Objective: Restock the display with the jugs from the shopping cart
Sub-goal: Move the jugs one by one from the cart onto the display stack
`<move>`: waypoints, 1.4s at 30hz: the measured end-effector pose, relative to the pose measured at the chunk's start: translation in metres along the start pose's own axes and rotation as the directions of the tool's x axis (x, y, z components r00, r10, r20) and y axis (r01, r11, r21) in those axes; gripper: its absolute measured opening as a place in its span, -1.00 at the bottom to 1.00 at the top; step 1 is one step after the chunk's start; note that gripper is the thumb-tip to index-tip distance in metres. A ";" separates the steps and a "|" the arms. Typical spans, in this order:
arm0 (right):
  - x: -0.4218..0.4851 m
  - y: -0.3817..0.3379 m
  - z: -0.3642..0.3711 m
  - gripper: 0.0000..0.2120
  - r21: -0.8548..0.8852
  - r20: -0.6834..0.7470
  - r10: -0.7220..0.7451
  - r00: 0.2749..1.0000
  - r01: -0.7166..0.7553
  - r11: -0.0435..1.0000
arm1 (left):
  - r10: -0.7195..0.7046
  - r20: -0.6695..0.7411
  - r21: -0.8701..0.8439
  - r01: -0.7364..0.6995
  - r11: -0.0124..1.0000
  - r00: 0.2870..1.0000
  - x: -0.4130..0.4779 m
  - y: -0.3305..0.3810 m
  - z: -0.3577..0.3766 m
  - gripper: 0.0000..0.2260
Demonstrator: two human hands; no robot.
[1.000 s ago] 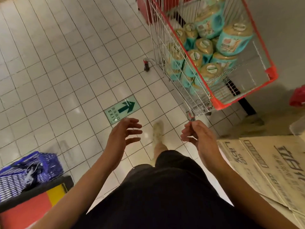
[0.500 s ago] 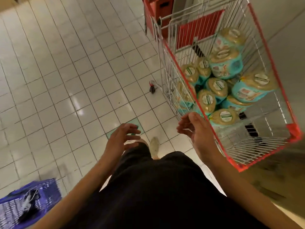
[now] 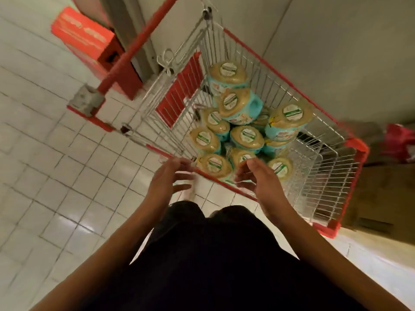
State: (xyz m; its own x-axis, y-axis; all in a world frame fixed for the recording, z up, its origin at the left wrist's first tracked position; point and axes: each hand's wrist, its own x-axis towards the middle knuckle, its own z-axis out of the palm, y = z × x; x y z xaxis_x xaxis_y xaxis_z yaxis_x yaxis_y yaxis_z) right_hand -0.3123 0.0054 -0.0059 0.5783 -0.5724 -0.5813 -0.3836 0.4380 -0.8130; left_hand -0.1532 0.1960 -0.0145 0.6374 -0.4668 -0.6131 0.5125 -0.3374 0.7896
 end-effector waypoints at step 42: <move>0.339 0.029 -0.274 -0.69 -0.449 -0.285 -0.140 0.948 -0.003 0.894 | -0.711 0.167 -0.011 0.722 0.691 0.683 0.369 -0.055 0.335 -0.46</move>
State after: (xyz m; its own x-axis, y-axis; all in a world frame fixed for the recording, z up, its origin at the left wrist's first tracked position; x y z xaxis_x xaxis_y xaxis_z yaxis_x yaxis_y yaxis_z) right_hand -0.3246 -0.3659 -0.2353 0.3970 -0.8018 -0.4467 -0.6676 0.0818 -0.7400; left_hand -0.1389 -0.2315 -0.2755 -0.0249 -0.2154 -0.9762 0.8213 -0.5611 0.1029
